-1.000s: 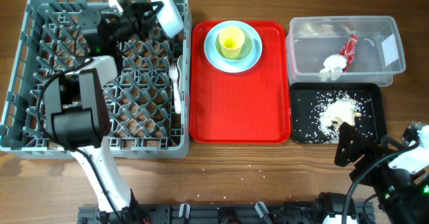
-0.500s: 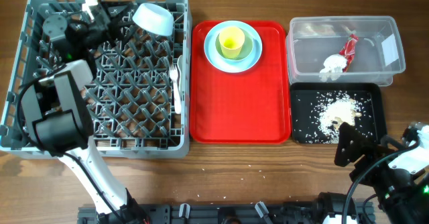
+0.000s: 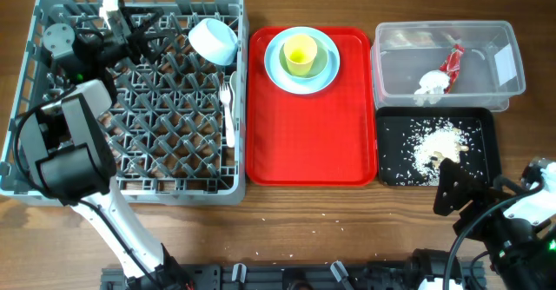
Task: Sort waste into correct bins and load items into the dishwasher rack
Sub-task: 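Reach the left gripper to the yellow cup and grasp it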
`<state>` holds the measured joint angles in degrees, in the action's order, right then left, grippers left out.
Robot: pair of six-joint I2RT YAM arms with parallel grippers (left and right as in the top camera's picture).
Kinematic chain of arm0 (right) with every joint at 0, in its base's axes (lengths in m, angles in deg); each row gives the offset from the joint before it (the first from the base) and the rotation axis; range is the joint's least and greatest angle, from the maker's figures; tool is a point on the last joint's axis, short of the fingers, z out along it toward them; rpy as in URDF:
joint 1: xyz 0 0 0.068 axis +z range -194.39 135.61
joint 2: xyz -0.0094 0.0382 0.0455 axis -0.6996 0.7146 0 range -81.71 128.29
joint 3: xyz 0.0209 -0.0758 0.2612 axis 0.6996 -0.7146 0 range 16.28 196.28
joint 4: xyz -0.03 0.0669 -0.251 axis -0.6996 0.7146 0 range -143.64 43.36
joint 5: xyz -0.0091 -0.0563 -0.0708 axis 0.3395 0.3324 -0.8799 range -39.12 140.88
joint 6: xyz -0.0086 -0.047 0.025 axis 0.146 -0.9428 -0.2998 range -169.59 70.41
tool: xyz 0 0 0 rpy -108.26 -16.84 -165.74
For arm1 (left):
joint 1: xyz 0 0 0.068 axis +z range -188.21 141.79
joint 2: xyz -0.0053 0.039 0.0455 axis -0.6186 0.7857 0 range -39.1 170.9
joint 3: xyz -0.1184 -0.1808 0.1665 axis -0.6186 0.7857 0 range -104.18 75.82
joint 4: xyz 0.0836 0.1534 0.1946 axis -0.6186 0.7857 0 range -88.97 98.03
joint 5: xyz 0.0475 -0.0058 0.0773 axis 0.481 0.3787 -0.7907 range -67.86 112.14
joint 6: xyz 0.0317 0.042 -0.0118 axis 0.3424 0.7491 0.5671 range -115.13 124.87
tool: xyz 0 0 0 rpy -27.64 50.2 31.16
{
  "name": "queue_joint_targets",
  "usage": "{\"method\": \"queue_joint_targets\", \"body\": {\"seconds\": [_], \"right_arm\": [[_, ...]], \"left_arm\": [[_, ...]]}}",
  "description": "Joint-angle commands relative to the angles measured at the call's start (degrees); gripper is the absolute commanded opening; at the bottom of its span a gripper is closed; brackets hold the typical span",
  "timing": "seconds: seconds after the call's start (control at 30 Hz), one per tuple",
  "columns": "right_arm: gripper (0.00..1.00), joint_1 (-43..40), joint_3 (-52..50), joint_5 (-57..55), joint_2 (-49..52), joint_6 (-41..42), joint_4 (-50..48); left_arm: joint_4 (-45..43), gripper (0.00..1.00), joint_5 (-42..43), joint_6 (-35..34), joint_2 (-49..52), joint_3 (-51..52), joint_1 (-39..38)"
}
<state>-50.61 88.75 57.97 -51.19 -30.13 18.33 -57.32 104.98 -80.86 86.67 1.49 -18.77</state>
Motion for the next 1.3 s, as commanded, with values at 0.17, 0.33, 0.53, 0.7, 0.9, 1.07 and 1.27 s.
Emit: {"method": "queue_joint_targets", "body": {"seconds": [0.17, 0.33, 0.53, 0.7, 0.9, 1.07, 1.27], "right_arm": [[1.00, -0.1, 0.1, 0.5, -0.1, 0.5, -0.3], [1.00, -0.1, 0.1, 0.5, -0.1, 0.5, -0.3], [1.00, -0.1, 0.1, 0.5, -0.1, 0.5, -0.3], [1.00, -0.1, 0.1, 0.5, -0.1, 0.5, -0.3], [1.00, -0.1, 0.1, 0.5, -0.1, 0.5, -0.3], [1.00, -0.1, 0.1, 0.5, -0.1, 0.5, -0.3], [1.00, -0.1, 0.1, 0.5, -0.1, 0.5, -0.3]], "left_arm": [[35.0, 0.99, -19.5, 20.1, -25.6, -1.1, -7.4], [80.1, 1.00, -63.3, 55.2, -32.1, -1.1, -31.5], [93.4, 1.00, -80.2, 58.5, -30.0, -1.1, -52.8], [99.4, 1.00, -80.2, 58.3, -30.0, -1.1, -59.8], [104.7, 0.99, -81.5, 58.3, -30.0, -1.1, -60.8], [105.1, 1.00, -82.2, 58.3, -30.0, -1.0, -60.8], [100.4, 0.86, -88.1, 53.3, -30.0, -1.0, -60.9]]}}
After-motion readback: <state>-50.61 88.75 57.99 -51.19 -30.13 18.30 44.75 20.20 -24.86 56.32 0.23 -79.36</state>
